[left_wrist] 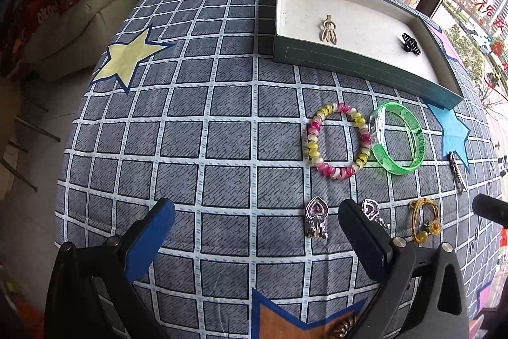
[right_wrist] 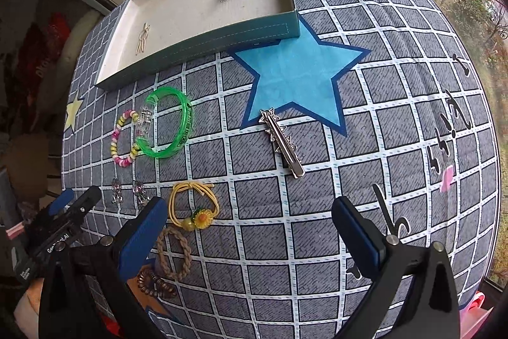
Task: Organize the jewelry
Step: 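Grasp the pink-yellow beaded bracelet with the left tool while the right tool grasps the silver barrette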
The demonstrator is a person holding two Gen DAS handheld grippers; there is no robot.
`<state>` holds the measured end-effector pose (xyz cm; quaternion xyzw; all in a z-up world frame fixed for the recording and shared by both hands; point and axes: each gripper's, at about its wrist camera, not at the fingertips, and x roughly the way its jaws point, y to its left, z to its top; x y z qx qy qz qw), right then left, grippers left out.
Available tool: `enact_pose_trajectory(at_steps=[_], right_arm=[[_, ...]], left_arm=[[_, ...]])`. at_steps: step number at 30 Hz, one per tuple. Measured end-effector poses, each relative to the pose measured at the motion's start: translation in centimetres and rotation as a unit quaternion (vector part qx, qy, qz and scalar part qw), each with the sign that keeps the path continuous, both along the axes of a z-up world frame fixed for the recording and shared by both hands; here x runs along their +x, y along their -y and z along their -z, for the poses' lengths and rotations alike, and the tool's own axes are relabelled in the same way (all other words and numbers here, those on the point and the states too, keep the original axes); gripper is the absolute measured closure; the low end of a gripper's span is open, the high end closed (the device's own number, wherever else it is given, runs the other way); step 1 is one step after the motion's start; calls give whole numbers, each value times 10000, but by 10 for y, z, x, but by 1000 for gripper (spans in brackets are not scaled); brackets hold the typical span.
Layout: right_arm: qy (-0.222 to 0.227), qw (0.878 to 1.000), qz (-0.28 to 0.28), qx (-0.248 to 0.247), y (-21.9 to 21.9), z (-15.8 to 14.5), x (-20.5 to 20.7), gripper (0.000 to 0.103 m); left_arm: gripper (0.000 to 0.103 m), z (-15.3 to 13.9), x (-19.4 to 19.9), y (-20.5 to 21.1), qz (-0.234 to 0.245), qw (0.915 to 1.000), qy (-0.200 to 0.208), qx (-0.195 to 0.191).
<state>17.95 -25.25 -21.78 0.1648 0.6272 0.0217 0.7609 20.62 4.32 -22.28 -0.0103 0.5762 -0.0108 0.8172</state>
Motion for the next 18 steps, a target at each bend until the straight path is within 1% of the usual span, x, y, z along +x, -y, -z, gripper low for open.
enact_pose_trajectory(at_steps=[6, 9, 18], right_arm=[[-37, 9990, 28, -446, 8, 4, 6, 0], [-43, 9978, -49, -659, 10, 7, 13, 0], [-109, 9951, -394, -898, 4, 21, 32, 1]], left_arm=[[0, 3, 19, 7, 130, 9999, 46, 19], [0, 5, 27, 12, 252, 9997, 66, 27], [0, 13, 50, 23, 565, 9984, 38, 46]])
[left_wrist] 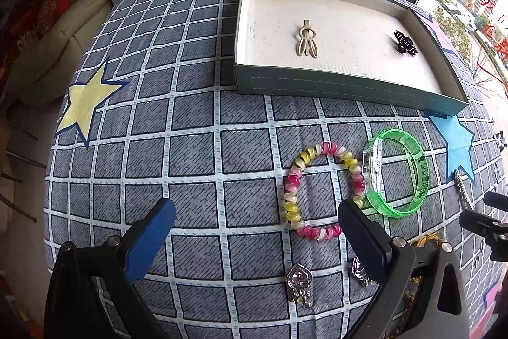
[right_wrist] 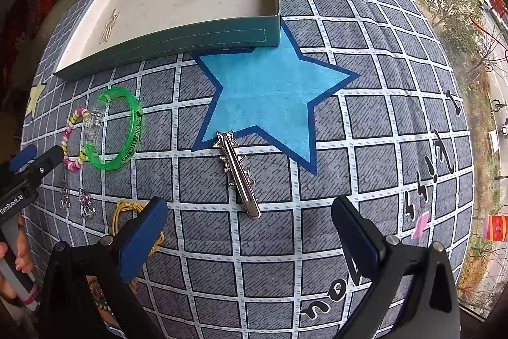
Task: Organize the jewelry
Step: 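Grasp the pink-yellow beaded bracelet with the left tool while the right tool grasps the silver barrette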
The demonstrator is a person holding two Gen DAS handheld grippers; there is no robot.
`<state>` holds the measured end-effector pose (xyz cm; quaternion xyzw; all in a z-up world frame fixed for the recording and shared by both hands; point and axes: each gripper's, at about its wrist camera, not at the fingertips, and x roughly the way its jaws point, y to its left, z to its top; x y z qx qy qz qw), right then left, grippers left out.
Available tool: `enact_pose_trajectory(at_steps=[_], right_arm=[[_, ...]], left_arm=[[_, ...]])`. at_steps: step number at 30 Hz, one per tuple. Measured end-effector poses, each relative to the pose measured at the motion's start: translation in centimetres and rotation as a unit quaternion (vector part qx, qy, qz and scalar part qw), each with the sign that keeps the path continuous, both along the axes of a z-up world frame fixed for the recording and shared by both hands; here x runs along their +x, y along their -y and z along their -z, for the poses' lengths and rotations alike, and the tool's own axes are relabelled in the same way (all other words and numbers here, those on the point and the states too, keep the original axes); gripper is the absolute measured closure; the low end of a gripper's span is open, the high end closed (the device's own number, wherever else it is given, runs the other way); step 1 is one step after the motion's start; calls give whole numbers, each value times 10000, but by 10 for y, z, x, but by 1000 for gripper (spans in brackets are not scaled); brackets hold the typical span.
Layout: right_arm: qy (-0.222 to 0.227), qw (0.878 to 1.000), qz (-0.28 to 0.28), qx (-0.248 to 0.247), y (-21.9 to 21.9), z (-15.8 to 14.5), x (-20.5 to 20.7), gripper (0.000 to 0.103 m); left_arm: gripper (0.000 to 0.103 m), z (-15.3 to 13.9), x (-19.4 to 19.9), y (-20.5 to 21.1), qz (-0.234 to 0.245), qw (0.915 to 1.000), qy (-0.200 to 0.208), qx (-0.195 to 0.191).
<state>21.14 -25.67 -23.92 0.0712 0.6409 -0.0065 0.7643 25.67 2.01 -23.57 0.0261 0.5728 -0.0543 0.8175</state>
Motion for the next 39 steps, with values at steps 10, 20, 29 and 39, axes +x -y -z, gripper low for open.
enact_pose_trajectory(at_steps=[10, 20, 29, 39], right_arm=[[-114, 9989, -272, -359, 6, 21, 17, 13], [-37, 9966, -578, -579, -23, 29, 12, 32], [-47, 9956, -702, -614, -37, 8, 5, 60], [-35, 9972, -650, -370, -38, -3, -2, 92]], left_arm=[[5, 13, 16, 12, 256, 9995, -201, 63], [19, 12, 33, 47, 590, 9980, -219, 52], [68, 12, 49, 101, 1007, 9948, -165, 50], [82, 9, 57, 122, 885, 9957, -126, -259]])
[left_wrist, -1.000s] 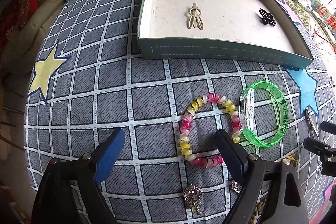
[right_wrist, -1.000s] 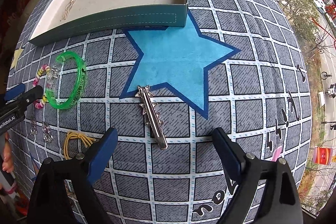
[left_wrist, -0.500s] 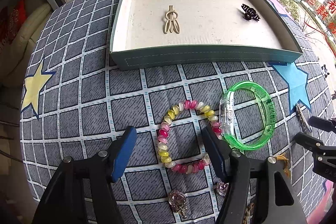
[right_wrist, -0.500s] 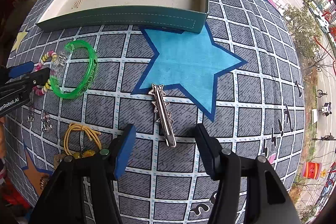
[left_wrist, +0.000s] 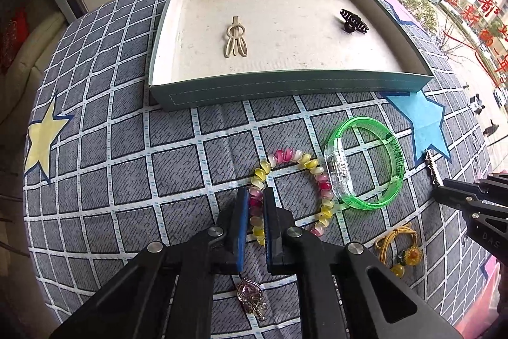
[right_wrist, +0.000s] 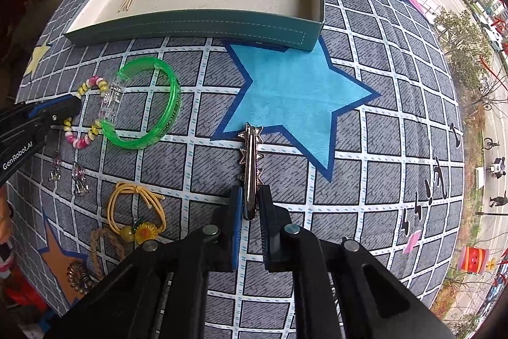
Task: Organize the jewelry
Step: 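Grasp the pink-yellow beaded bracelet with the left tool while the right tool grasps the silver barrette, then carry the bracelet and barrette into the tray and open both tools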
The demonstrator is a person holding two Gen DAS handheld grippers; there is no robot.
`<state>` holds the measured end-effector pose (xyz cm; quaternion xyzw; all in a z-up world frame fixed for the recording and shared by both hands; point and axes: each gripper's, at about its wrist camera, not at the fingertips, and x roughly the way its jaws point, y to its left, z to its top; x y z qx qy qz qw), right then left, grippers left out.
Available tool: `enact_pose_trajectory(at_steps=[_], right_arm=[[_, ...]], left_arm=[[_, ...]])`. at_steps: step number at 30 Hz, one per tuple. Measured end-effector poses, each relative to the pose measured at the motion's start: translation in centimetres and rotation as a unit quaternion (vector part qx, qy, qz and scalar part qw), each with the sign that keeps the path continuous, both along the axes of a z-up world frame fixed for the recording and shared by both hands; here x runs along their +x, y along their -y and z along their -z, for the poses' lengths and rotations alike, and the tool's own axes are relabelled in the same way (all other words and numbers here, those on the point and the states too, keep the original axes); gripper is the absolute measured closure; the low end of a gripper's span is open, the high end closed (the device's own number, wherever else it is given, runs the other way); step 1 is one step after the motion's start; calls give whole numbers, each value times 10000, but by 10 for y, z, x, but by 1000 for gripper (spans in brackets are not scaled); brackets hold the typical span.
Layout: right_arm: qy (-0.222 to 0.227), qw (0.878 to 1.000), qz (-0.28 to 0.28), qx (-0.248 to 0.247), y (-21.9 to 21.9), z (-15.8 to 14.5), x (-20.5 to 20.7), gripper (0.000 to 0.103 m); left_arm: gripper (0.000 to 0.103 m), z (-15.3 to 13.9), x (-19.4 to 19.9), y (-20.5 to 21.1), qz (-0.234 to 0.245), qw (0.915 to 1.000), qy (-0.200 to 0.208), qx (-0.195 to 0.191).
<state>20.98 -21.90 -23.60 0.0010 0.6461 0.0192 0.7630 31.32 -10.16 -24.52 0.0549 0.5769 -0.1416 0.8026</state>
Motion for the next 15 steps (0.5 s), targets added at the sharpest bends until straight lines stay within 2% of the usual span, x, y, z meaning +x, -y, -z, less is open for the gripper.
enact_pose_trajectory(at_steps=[6, 15], right_arm=[[50, 9984, 301, 476, 21, -6, -1, 92], [359, 9937, 468, 955, 32, -40, -2, 92]], left_arm=[[82, -11, -2, 7, -76, 9996, 124, -232], [82, -31, -6, 0, -269, 9973, 306, -612]])
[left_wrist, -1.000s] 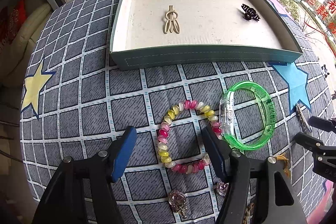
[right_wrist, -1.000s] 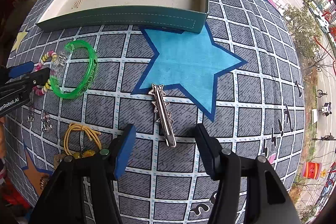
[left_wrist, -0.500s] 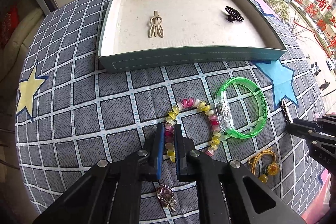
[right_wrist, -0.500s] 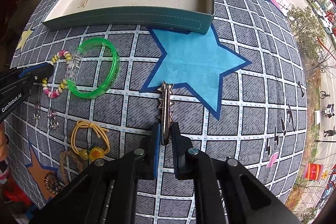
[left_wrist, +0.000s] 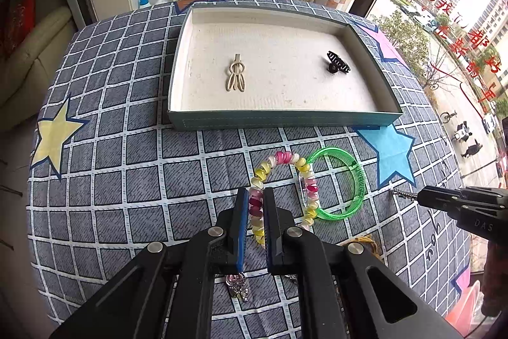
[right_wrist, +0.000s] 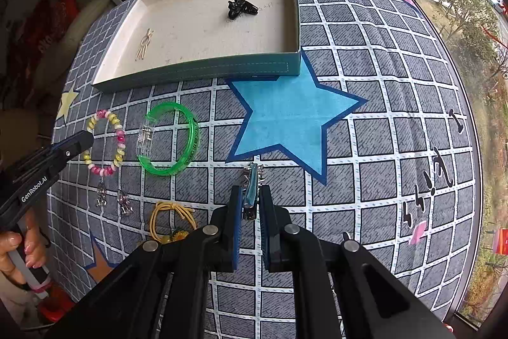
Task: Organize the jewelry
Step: 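Carry the bracelet and barrette into the tray and open both tools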
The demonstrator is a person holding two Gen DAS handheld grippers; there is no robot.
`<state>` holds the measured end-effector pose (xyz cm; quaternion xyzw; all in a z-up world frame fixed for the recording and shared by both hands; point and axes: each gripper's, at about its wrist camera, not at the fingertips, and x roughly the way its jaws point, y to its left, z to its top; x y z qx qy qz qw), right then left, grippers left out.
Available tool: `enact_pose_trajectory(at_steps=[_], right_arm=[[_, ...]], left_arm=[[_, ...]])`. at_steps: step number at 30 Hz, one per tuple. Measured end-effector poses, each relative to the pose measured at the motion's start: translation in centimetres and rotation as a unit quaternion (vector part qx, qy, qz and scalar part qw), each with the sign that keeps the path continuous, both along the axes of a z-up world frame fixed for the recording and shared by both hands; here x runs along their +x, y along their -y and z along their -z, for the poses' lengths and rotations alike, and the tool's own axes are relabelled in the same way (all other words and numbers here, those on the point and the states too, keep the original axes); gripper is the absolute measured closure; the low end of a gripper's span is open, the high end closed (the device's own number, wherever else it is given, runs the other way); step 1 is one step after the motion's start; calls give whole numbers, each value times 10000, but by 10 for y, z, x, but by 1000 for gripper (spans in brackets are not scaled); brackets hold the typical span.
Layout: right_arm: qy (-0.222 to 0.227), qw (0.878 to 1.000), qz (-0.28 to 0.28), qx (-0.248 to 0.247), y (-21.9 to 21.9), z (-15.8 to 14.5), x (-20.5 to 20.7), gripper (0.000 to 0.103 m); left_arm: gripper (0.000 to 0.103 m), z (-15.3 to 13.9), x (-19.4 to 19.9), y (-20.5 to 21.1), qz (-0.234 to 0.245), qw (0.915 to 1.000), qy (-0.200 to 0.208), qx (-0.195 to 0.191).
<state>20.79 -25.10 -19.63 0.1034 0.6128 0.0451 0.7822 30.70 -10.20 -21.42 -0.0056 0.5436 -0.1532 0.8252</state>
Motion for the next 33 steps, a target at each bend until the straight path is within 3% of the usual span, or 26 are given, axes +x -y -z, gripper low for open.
enact_pose_trajectory(at_steps=[9, 22, 33], right_arm=[[228, 9992, 71, 333, 21, -26, 12, 92], [732, 9962, 0, 481, 22, -52, 81, 92], [1007, 9932, 64, 574, 23, -46, 168, 92]], left_arm=[[82, -38, -21, -63, -147, 9992, 244, -290], [82, -63, 19, -63, -350, 9970, 568, -398], [82, -45, 77, -51, -637, 9959, 506, -392]])
